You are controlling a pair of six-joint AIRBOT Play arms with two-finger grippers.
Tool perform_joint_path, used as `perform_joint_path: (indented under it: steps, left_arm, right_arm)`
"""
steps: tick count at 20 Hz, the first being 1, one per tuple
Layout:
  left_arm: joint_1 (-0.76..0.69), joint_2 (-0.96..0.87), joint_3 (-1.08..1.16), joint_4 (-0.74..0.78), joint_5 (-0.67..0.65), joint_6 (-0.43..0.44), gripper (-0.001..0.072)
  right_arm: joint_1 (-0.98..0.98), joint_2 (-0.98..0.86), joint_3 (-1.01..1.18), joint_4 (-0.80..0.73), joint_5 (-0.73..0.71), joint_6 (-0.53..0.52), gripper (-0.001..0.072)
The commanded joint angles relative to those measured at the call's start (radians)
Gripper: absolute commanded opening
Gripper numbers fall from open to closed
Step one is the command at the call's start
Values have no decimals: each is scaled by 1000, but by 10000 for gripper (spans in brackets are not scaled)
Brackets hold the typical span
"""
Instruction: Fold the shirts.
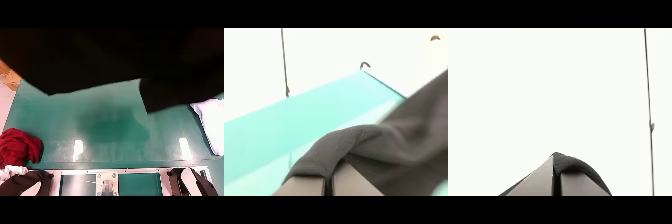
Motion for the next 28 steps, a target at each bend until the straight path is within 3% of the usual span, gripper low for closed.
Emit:
perform_joint_path:
  steps: [1, 6, 9, 14, 17, 20, 23, 24, 25, 26, 27, 28]
  left_arm:
    - [1, 53, -5, 46, -25, -2, 26]
    - [1, 28, -179, 183, 21, -9, 25]
    - [1, -87, -309, 208, 56, 0, 26]
    - [1, -483, -394, 186, 200, 72, 26]
    - [1, -733, -394, 174, 380, 106, 26]
    - [1, -863, -394, 162, 569, 105, 26]
    - [1, -903, -394, 119, 676, 105, 26]
    - [1, -905, -394, 105, 689, 105, 28]
    - [1, -905, -394, 105, 689, 105, 137]
    - [2, -903, -390, 106, 684, 104, 486]
    - [9, -903, -366, 109, 642, 104, 633]
    - [23, -903, -324, 109, 572, 104, 632]
  right_arm:
    - [-11, 53, 21, -29, -40, -6, 20]
    - [5, 48, -206, -27, -13, -17, 20]
    - [117, 14, -451, -28, -53, -102, 20]
    - [368, -256, -730, -35, -396, -249, 21]
    - [435, -537, -680, -18, -515, -257, 20]
    - [435, -785, -537, 37, -502, -256, 21]
    - [433, -923, -423, 71, -463, -256, 22]
    - [433, -943, -404, 70, -450, -256, 95]
    - [433, -949, -394, 70, -445, -256, 216]
    - [425, -948, -388, 70, -437, -256, 235]
    - [406, -943, -375, 70, -399, -256, 235]
    - [378, -934, -364, 70, -341, -255, 235]
